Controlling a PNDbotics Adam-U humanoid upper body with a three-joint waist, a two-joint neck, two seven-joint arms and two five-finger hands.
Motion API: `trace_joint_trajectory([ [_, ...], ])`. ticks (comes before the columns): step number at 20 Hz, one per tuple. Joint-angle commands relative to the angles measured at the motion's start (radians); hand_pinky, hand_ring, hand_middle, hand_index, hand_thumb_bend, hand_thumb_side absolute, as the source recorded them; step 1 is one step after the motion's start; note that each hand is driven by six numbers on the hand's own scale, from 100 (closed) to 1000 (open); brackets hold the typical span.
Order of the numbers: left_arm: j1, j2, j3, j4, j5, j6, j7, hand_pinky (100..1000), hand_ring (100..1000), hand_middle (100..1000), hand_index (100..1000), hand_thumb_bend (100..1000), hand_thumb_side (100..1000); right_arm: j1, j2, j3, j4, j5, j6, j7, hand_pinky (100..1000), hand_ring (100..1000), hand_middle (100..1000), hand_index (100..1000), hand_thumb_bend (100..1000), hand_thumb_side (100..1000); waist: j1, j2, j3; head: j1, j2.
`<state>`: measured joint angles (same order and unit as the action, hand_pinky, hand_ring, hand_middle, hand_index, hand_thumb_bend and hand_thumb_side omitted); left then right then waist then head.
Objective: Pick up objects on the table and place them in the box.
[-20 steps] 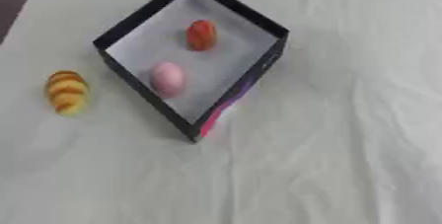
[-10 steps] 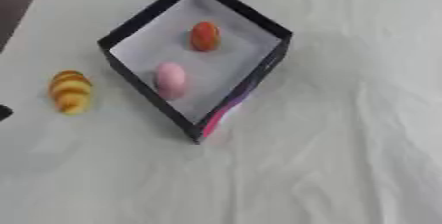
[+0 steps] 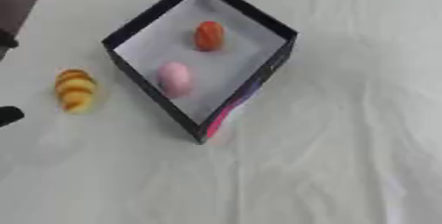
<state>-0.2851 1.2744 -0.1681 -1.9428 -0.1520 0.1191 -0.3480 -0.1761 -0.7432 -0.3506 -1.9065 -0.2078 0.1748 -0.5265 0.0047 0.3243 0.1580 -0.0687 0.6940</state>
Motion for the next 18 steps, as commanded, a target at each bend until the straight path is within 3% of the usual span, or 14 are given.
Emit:
trace_joint_trajectory([
  [1,-0.011,0.018,0.027,0.018,-0.033,-0.005,-0.051,860,851,843,892,573,356,0.001,-0.019,-0.014,0.014,0.015,0.005,-0.014,887,818,659,821,100,443,0.007,-0.004,0.000,0.006,-0.009],
  [4,-0.015,0.007,0.016,0.062,-0.065,-0.019,-0.090,854,851,838,881,578,265,0.005,-0.015,-0.012,0.019,0.011,0.004,-0.012,886,816,657,820,100,453,0.008,-0.004,-0.003,0.009,-0.010],
  [7,-0.040,-0.014,-0.012,0.122,-0.101,-0.030,-0.119,849,851,838,881,597,251,0.008,-0.011,-0.008,0.023,0.010,0.007,-0.008,886,815,655,810,100,463,0.008,-0.005,-0.007,0.015,-0.009],
  [18,-0.233,-0.166,-0.135,0.389,-0.187,-0.073,-0.170,843,841,827,878,515,281,-0.003,0.009,0.016,0.037,0.007,0.017,0.012,864,812,651,795,100,495,0.007,-0.003,-0.021,0.033,-0.003],
])
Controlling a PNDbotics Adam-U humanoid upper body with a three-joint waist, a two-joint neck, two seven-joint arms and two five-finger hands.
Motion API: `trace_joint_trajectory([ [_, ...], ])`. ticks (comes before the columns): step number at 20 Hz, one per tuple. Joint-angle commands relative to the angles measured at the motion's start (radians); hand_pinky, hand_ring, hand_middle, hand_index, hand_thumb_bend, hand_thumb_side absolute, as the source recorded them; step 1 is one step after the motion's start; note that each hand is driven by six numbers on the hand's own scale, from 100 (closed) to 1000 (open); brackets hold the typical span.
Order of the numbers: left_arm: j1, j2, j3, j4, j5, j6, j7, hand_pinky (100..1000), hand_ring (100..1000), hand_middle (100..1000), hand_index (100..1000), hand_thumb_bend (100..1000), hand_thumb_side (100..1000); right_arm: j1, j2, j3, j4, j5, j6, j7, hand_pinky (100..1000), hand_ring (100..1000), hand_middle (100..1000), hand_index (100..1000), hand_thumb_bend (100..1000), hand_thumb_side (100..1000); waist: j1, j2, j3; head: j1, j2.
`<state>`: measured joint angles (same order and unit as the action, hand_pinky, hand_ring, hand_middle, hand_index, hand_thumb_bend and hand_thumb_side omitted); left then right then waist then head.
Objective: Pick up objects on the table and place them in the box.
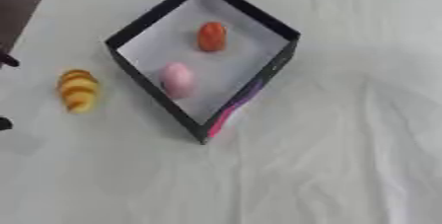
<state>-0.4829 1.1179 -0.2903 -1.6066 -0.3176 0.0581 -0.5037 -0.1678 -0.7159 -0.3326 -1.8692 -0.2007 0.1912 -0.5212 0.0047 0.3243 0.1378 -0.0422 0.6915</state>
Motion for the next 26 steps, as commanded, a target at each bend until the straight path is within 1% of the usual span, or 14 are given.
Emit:
trace_joint_trajectory([
  [1,-0.054,-0.027,-0.023,0.079,-0.029,-0.021,-0.021,843,841,828,877,511,284,-0.014,-0.017,0.000,0.001,0.000,0.002,0.009,865,812,650,794,100,496,0.007,-0.003,-0.002,0.007,-0.001],
  [5,-0.108,-0.072,-0.048,0.146,-0.053,-0.063,-0.037,843,840,828,879,512,293,-0.018,-0.012,0.004,0.006,-0.001,0.004,0.015,865,811,650,793,100,503,0.007,0.000,-0.003,0.005,0.000],
  [6,-0.115,-0.076,-0.050,0.153,-0.056,-0.069,-0.038,843,840,828,879,512,293,-0.019,-0.012,0.005,0.007,0.000,0.005,0.016,865,811,649,793,100,480,0.007,0.000,-0.003,0.005,0.000],
  [7,-0.119,-0.079,-0.051,0.159,-0.058,-0.074,-0.038,844,840,827,881,513,308,-0.018,-0.011,0.006,0.007,0.000,0.005,0.017,865,811,649,792,100,504,0.007,0.001,-0.002,0.003,-0.001],
  [8,-0.120,-0.081,-0.052,0.162,-0.057,-0.077,-0.039,845,841,828,881,513,324,-0.019,-0.011,0.006,0.008,0.000,0.006,0.018,865,811,649,791,100,506,0.008,0.001,-0.002,0.002,-0.002],
  [14,-0.116,-0.078,-0.048,0.157,-0.039,-0.079,-0.040,851,844,837,883,517,378,-0.019,-0.010,0.008,0.010,0.000,0.010,0.018,864,811,649,791,100,509,0.010,0.002,0.000,-0.009,-0.008],
  [20,-0.128,-0.082,-0.051,0.151,-0.047,-0.072,-0.037,848,846,841,875,540,406,-0.016,-0.003,0.002,0.012,-0.006,0.010,0.007,863,809,646,789,100,520,0.011,0.002,-0.002,0.000,-0.010],
  [21,-0.132,-0.086,-0.053,0.154,-0.053,-0.071,-0.038,848,846,842,877,551,432,-0.015,-0.002,0.003,0.013,-0.007,0.010,0.006,863,809,646,789,100,508,0.011,0.003,-0.003,0.001,-0.010],
  [23,-0.141,-0.098,-0.059,0.160,-0.062,-0.067,-0.034,849,845,840,875,524,425,-0.015,0.000,0.005,0.013,-0.009,0.010,0.007,863,809,646,789,100,524,0.011,0.003,-0.006,0.003,-0.011],
  [26,-0.165,-0.121,-0.074,0.172,-0.072,-0.064,-0.032,842,840,834,870,520,430,-0.020,0.002,0.009,0.016,-0.011,0.012,0.010,863,808,645,788,100,530,0.012,0.004,-0.008,0.005,-0.009],
])
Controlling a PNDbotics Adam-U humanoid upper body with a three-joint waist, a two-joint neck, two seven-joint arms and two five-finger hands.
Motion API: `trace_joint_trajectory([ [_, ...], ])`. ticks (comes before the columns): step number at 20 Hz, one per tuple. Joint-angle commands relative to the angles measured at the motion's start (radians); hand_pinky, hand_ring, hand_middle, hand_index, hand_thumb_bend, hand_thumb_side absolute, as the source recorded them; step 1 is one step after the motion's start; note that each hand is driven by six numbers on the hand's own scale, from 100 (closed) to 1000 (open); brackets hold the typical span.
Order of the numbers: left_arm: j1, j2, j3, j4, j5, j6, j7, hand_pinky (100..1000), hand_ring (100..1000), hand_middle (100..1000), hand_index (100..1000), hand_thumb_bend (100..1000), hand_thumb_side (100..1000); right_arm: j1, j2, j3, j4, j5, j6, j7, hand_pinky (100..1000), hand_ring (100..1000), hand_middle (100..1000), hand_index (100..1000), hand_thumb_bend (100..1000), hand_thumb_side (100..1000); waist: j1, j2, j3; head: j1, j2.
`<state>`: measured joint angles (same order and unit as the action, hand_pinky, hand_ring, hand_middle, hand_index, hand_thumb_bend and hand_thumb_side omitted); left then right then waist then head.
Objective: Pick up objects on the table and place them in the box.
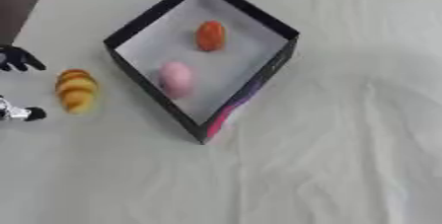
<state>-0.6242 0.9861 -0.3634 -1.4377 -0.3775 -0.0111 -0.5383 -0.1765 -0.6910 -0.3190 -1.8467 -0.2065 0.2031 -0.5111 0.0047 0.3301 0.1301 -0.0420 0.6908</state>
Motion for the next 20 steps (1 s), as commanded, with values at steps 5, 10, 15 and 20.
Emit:
trace_joint_trajectory([
  [5,-0.072,-0.044,-0.020,0.050,-0.060,0.012,0.005,836,837,831,868,517,405,-0.022,-0.020,0.002,-0.001,-0.009,0.001,0.006,863,808,636,788,100,536,0.013,0.000,-0.004,0.013,-0.008],
  [10,-0.108,-0.101,-0.030,0.112,-0.114,0.002,0.024,830,830,822,862,471,415,-0.026,-0.015,0.004,0.004,-0.011,0.001,0.010,864,808,635,788,100,543,0.012,0.003,-0.007,0.017,-0.009],
  [15,-0.118,-0.132,-0.032,0.155,-0.135,-0.011,0.036,826,824,809,846,430,411,-0.028,-0.010,0.006,0.007,-0.013,0.002,0.012,864,808,634,788,100,550,0.013,0.007,-0.010,0.019,-0.010],
  [20,-0.117,-0.136,-0.033,0.160,-0.131,-0.019,0.037,803,790,764,759,300,340,-0.030,-0.009,0.007,0.006,-0.016,0.002,0.014,864,808,634,788,100,552,0.013,0.007,-0.011,0.018,-0.008],
])
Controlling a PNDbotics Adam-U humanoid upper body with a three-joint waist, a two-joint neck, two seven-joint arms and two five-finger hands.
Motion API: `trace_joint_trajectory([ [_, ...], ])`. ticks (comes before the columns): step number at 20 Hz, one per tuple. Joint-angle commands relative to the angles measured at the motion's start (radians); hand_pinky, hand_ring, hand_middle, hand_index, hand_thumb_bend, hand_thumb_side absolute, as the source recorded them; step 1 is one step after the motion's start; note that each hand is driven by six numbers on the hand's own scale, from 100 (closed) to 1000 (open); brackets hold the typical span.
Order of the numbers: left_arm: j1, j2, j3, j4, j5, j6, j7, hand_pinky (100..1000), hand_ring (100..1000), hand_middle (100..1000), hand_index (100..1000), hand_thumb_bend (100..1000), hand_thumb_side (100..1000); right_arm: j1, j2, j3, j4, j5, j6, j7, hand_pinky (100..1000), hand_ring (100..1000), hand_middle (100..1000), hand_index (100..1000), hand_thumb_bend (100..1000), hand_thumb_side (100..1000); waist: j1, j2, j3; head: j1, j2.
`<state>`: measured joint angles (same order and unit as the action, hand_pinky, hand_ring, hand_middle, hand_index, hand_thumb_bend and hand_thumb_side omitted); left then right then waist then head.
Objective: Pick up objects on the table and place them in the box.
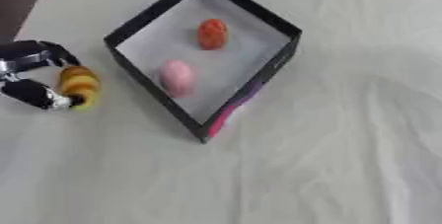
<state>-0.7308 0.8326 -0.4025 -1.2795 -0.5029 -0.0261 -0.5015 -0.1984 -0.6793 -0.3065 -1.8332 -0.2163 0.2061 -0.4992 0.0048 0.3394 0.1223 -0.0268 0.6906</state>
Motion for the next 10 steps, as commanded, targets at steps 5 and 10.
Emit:
trace_joint_trajectory([
  [5,0.000,0.037,0.012,-0.042,0.026,0.000,-0.008,780,757,712,679,139,172,-0.007,-0.023,-0.003,-0.007,-0.009,-0.001,0.004,864,807,634,788,100,551,0.014,-0.005,-0.002,0.003,-0.005],
  [10,0.023,0.086,0.043,-0.166,0.076,0.028,0.003,772,746,698,662,121,100,-0.004,-0.031,-0.003,-0.009,-0.010,-0.003,0.005,865,807,635,788,100,547,0.018,-0.010,0.002,0.003,-0.004],
])
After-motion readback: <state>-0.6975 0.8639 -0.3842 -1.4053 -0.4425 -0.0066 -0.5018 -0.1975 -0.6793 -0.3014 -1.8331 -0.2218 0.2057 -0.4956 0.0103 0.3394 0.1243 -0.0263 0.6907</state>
